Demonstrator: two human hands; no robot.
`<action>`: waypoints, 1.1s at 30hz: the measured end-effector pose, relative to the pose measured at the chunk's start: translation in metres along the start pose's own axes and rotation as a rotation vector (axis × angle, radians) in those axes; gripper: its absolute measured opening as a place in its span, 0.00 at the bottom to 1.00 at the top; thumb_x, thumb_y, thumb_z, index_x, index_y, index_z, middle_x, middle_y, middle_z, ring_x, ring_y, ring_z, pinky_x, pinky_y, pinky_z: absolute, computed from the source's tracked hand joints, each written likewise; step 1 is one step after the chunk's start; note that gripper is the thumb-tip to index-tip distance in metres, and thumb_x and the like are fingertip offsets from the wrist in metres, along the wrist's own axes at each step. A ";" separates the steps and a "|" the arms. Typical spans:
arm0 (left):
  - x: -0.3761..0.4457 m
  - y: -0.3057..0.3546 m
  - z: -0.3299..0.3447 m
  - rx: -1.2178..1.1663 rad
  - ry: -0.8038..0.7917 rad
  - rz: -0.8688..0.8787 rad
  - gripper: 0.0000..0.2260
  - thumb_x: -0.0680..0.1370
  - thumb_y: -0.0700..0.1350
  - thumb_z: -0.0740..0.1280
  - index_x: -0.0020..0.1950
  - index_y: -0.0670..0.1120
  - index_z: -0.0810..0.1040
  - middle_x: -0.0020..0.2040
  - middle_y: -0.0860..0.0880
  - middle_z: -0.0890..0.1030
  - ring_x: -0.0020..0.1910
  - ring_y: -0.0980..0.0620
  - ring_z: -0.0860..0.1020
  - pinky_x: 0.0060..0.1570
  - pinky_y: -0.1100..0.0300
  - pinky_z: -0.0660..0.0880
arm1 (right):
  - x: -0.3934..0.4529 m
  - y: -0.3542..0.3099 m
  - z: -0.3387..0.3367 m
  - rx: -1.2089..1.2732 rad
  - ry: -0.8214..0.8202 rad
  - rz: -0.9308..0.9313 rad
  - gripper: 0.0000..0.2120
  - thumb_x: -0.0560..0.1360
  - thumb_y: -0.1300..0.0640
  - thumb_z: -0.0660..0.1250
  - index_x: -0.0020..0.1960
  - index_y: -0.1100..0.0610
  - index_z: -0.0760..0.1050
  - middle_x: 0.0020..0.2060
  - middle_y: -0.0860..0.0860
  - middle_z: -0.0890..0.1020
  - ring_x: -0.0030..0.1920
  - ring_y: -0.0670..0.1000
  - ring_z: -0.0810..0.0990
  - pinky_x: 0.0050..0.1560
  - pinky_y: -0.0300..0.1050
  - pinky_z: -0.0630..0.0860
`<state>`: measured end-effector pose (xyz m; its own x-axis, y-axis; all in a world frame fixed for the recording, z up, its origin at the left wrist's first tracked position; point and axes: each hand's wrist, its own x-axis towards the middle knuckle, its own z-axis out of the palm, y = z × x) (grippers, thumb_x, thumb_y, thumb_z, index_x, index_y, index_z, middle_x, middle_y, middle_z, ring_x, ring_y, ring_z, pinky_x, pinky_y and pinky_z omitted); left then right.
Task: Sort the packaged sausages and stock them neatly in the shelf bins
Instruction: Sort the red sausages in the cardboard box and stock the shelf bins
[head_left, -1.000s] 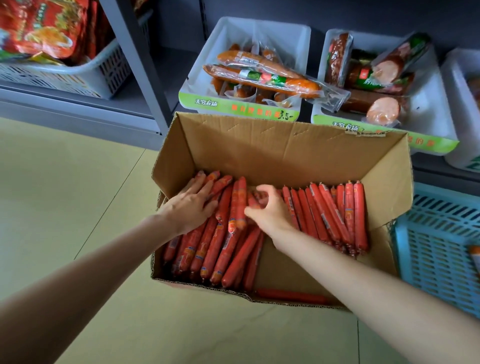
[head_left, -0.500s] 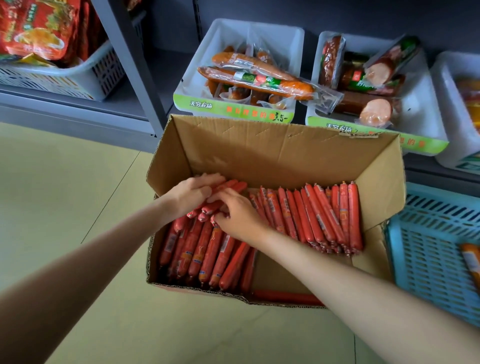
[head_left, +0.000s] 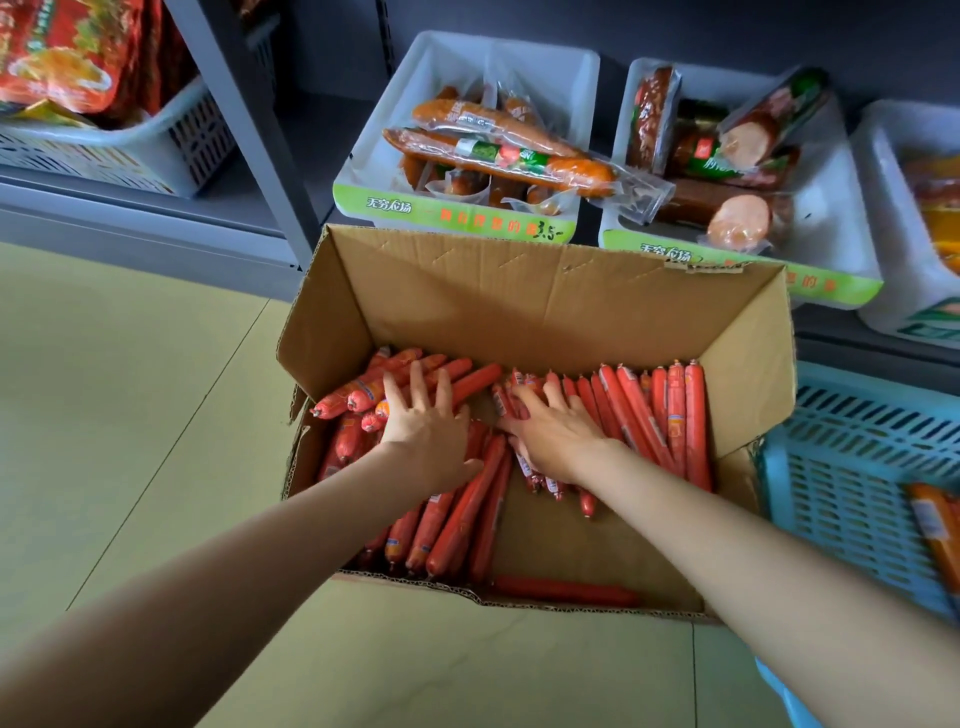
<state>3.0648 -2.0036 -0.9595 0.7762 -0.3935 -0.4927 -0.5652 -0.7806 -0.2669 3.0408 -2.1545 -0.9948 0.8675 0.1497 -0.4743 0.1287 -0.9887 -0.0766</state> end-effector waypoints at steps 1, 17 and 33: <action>-0.002 0.004 0.000 -0.001 0.011 -0.012 0.32 0.78 0.64 0.52 0.77 0.48 0.54 0.77 0.40 0.42 0.74 0.32 0.41 0.68 0.33 0.44 | 0.001 -0.001 -0.001 -0.022 0.012 0.001 0.18 0.82 0.52 0.51 0.71 0.45 0.64 0.75 0.53 0.50 0.74 0.65 0.45 0.71 0.60 0.51; 0.010 -0.013 0.001 -0.066 0.039 -0.042 0.24 0.80 0.61 0.46 0.76 0.60 0.49 0.78 0.47 0.43 0.75 0.38 0.43 0.70 0.37 0.43 | -0.083 0.000 0.013 0.281 -0.403 -0.214 0.17 0.78 0.64 0.56 0.65 0.61 0.74 0.61 0.54 0.78 0.54 0.49 0.76 0.51 0.33 0.68; -0.002 0.020 0.003 -0.431 0.314 0.315 0.16 0.80 0.46 0.54 0.63 0.43 0.74 0.65 0.45 0.73 0.64 0.46 0.73 0.63 0.55 0.68 | -0.069 0.032 -0.005 0.602 -0.491 -0.039 0.11 0.78 0.56 0.64 0.59 0.59 0.73 0.51 0.51 0.79 0.50 0.49 0.78 0.46 0.38 0.73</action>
<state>3.0507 -2.0173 -0.9661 0.6730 -0.7096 -0.2089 -0.6672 -0.7042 0.2429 2.9875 -2.1969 -0.9598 0.5370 0.3087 -0.7851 -0.2500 -0.8306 -0.4977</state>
